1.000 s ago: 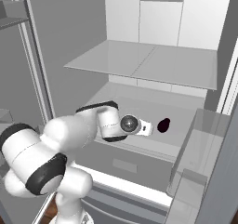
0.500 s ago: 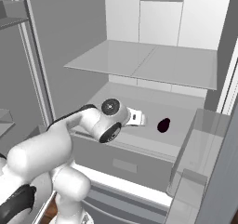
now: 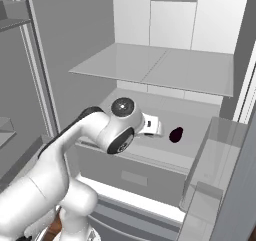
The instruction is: Retrieve the bottle and the shaker from the cabinet and place them next to the mixing bowl on the counter. Then add garlic from the fridge to the mixing bowl.
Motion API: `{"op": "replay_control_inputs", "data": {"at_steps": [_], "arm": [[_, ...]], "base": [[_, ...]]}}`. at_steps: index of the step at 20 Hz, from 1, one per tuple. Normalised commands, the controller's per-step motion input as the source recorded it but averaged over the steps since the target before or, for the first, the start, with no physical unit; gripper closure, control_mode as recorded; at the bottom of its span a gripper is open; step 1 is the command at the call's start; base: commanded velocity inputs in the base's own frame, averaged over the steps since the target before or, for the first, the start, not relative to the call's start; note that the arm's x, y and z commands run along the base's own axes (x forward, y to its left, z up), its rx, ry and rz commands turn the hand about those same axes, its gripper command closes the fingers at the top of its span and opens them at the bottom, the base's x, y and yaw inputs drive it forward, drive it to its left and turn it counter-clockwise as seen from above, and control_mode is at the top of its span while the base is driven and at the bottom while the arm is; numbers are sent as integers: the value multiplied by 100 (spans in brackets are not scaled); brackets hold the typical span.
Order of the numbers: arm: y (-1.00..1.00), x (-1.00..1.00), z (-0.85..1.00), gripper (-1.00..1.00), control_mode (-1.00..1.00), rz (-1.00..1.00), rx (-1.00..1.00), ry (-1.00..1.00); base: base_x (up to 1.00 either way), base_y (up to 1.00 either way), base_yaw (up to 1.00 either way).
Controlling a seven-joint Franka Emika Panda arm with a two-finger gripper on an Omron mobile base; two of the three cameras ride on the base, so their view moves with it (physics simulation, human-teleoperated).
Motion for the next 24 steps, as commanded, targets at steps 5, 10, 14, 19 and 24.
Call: {"op": "replay_control_inputs", "data": {"at_steps": [5,10,14,19,24], "arm": [[0,-69,83,100,-100,5,3,-2],[0,-55,76,100,-100,1,0,8],[2,-57,47,100,-100,0,-5,16],[20,-57,10,100,-100,0,-12,17],[33,-82,22,100,-100,0,-4,2]], "base": [[0,0,0],[0,0,0],[0,0,0],[0,0,0],[0,0,0]]}}
